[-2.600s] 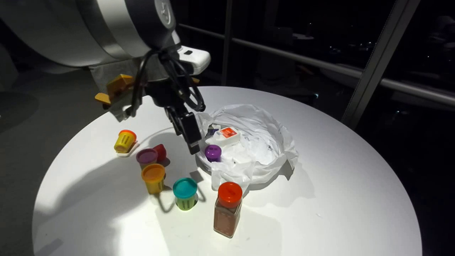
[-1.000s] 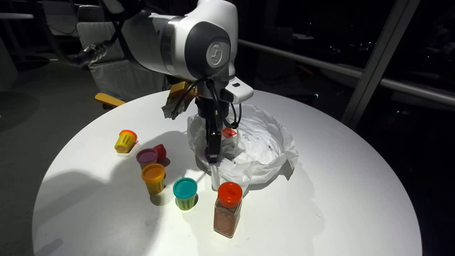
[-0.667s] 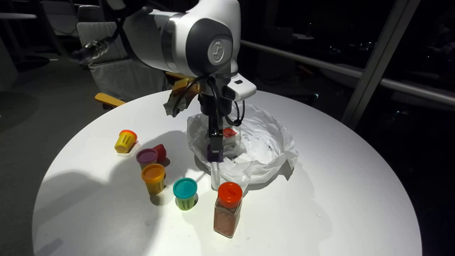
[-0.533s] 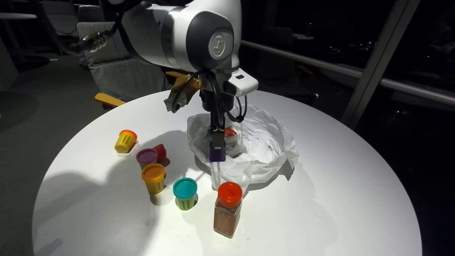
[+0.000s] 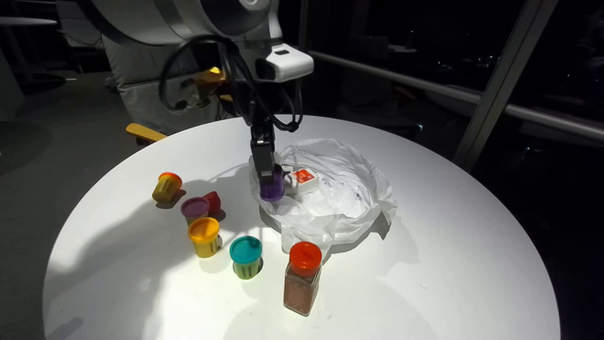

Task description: Remove the containers and strawberry plush toy from the white plastic and place them on the table

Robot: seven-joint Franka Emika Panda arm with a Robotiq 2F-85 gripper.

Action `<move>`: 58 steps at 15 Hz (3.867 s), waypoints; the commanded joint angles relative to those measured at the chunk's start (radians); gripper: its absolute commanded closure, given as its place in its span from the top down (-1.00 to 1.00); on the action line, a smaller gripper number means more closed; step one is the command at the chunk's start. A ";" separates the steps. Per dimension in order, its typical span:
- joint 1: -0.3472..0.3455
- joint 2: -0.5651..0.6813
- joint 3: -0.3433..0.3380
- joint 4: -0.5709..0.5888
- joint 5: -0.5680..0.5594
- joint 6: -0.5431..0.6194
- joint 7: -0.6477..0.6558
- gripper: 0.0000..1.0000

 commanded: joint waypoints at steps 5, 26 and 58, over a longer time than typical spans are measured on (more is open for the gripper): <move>-0.019 -0.326 0.101 -0.373 -0.213 0.030 0.176 -0.49; -0.146 -0.133 0.076 -0.509 -0.537 0.439 0.139 0.53; -0.279 0.365 0.099 0.327 0.060 0.116 -0.798 1.00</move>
